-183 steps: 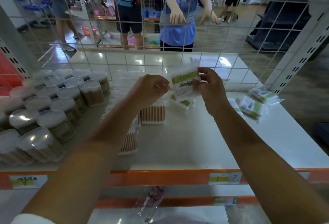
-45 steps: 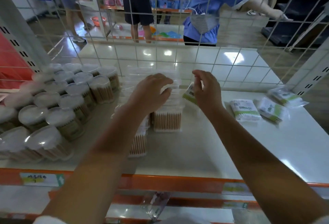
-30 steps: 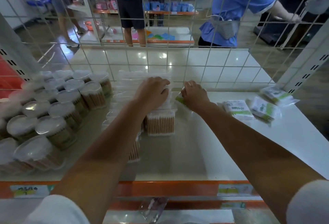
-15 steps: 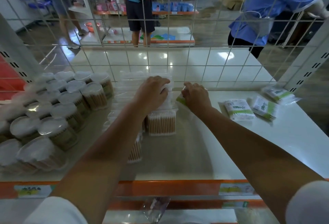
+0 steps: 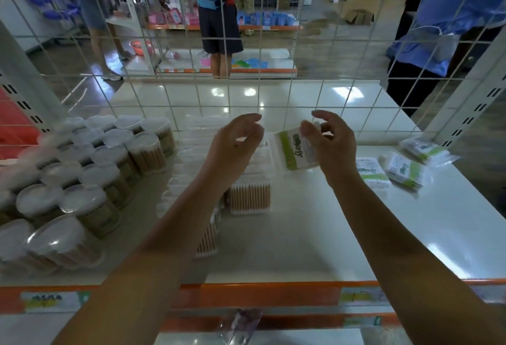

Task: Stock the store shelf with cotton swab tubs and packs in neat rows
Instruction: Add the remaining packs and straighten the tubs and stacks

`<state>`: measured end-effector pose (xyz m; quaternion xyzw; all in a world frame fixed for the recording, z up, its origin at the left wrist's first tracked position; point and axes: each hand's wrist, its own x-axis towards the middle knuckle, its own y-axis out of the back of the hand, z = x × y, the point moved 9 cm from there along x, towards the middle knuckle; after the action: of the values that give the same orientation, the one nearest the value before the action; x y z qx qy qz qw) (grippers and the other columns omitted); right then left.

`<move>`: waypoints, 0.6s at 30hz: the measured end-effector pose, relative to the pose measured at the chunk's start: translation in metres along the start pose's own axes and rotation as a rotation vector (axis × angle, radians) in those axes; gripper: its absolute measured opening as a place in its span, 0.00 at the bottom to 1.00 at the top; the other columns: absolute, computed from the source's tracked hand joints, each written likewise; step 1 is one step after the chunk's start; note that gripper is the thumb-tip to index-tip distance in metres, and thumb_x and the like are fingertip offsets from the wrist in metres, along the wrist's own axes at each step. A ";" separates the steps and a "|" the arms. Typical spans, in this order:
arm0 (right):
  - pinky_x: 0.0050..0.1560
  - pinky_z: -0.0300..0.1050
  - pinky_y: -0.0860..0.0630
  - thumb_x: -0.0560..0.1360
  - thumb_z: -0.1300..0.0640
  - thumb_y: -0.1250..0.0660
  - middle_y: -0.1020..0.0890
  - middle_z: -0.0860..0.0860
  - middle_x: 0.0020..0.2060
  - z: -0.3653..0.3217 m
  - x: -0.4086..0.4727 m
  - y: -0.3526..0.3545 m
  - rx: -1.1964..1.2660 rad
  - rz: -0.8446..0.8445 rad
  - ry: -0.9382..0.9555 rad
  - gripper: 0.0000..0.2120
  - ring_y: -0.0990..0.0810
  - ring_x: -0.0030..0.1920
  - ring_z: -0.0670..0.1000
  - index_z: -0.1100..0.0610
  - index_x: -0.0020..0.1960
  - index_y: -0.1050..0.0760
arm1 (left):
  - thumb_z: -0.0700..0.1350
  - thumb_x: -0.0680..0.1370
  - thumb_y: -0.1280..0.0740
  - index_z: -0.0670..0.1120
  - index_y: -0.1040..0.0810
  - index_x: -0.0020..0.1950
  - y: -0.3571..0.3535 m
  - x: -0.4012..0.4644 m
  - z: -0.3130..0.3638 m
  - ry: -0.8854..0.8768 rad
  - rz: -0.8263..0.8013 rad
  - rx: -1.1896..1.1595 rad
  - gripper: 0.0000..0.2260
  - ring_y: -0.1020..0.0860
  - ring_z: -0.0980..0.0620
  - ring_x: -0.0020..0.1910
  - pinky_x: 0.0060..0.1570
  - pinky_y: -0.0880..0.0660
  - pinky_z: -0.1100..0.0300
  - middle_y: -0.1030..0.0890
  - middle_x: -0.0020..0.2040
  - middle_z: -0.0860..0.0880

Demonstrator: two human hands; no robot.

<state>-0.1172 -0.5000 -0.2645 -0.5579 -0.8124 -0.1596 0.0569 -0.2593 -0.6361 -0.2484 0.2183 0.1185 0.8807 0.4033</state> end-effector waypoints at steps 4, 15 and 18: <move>0.34 0.37 0.23 0.75 0.56 0.33 0.25 0.46 0.37 -0.022 -0.018 0.007 0.214 0.081 0.020 0.08 0.20 0.35 0.42 0.54 0.54 0.25 | 0.49 0.78 0.38 0.47 0.32 0.67 -0.020 -0.018 -0.004 0.163 -0.057 -0.229 0.18 0.24 0.58 0.49 0.42 0.26 0.69 0.24 0.51 0.54; 0.35 0.37 0.23 0.73 0.64 0.33 0.25 0.46 0.34 -0.044 -0.046 -0.009 0.488 -0.091 -0.018 0.09 0.18 0.37 0.44 0.55 0.52 0.25 | 0.44 0.70 0.34 0.38 0.24 0.54 -0.009 -0.038 -0.002 0.166 -0.019 -0.701 0.15 0.18 0.48 0.44 0.43 0.19 0.55 0.17 0.43 0.46; 0.38 0.38 0.22 0.73 0.64 0.33 0.23 0.50 0.36 -0.040 -0.053 -0.017 0.467 -0.172 -0.047 0.12 0.18 0.39 0.46 0.53 0.54 0.25 | 0.44 0.69 0.33 0.38 0.23 0.53 -0.001 -0.043 -0.008 0.164 0.048 -0.752 0.15 0.18 0.48 0.43 0.43 0.19 0.54 0.16 0.42 0.46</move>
<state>-0.1169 -0.5659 -0.2445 -0.4620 -0.8729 0.0412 0.1514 -0.2375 -0.6684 -0.2679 -0.0134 -0.1859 0.8865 0.4236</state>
